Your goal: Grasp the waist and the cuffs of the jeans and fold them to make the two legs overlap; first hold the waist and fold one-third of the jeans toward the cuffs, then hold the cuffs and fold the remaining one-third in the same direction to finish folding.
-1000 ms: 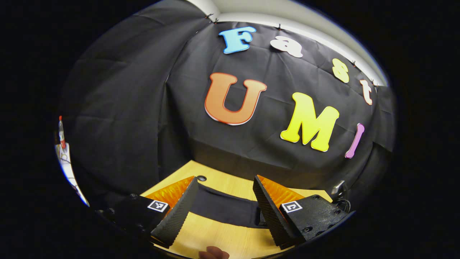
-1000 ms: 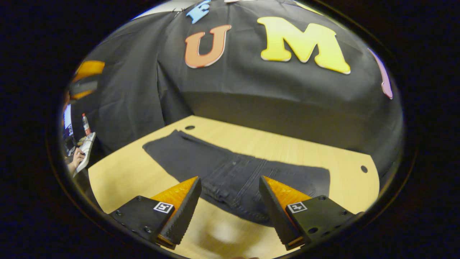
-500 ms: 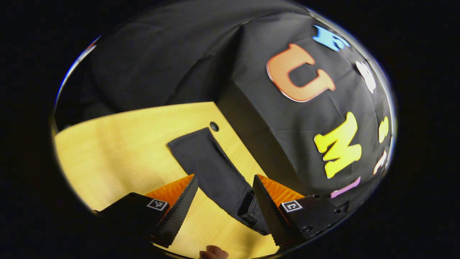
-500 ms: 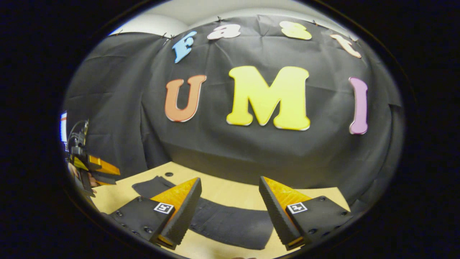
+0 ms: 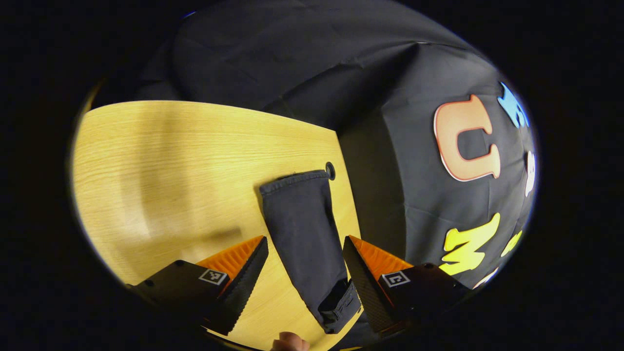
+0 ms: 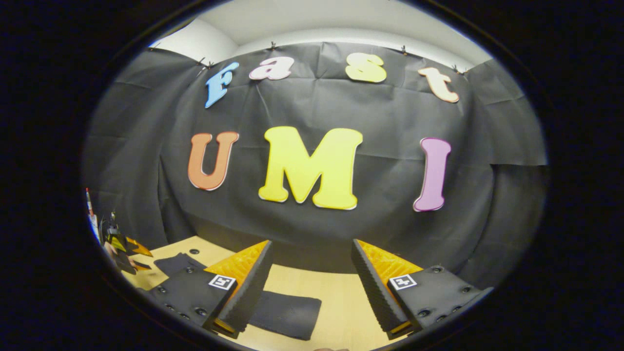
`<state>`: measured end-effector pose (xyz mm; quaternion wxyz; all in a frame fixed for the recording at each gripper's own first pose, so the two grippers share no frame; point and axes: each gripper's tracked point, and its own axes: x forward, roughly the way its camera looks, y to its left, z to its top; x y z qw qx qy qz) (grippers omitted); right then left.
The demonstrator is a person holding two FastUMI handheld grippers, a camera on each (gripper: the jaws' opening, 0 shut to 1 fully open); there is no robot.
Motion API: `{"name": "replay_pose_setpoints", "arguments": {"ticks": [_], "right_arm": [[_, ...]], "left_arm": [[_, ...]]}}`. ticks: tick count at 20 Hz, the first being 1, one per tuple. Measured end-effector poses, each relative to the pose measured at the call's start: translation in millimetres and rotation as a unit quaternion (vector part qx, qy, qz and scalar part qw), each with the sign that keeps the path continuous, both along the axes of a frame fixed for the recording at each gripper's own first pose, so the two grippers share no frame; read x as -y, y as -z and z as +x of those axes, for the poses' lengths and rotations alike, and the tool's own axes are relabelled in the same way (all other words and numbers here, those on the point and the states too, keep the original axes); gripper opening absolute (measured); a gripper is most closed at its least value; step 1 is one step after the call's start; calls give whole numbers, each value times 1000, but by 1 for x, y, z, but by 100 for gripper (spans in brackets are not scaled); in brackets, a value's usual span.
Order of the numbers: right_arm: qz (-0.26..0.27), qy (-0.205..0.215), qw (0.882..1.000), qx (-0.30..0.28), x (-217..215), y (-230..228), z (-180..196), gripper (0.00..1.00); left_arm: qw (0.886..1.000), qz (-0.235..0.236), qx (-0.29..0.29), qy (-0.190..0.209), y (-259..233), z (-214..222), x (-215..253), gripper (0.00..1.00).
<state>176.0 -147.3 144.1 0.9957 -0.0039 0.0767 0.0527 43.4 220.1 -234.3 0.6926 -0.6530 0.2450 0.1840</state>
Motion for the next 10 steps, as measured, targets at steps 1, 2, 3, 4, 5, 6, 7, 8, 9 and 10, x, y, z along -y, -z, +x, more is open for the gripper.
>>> {"name": "replay_pose_setpoints", "arguments": {"ticks": [1, 2, 3, 4, 5, 6, 7, 8, 9, 10], "right_arm": [[1, 9, 1000, 10, 7, -8, -2, 97], [2, 18, 1000, 21, 12, -17, -3, 98], [1, 27, 999, 27, 18, -22, -3, 98], [-1, 34, 999, 30, 24, -25, -4, 97], [-2, 38, 999, 31, 28, -26, -6, 97], [-2, 44, 999, 30, 32, -27, -7, 98], [-2, 49, 998, 27, 38, -26, -8, 98], [-3, 55, 998, 25, 41, -27, -9, 98], [-4, 59, 998, 25, 45, -27, -10, 98], [-6, 63, 998, 24, 48, -27, -11, 98]], "left_arm": [[1000, -7, -5, -8, 4, 3, -2, 99], [1000, -6, -10, -13, 11, 5, -3, 99], [1000, -1, -15, -16, 18, 6, -4, 100], [1000, -2, -17, -17, 23, 9, -7, 100], [1000, -8, -19, -18, 26, 12, -6, 100], [999, -15, -22, -20, 30, 14, -6, 99], [999, -21, -26, -23, 33, 15, -6, 99], [999, -23, -30, -25, 40, 18, -5, 99], [999, -26, -23, -31, 38, 22, -6, 99], [999, -21, -21, -35, 39, 26, -9, 99]]}}
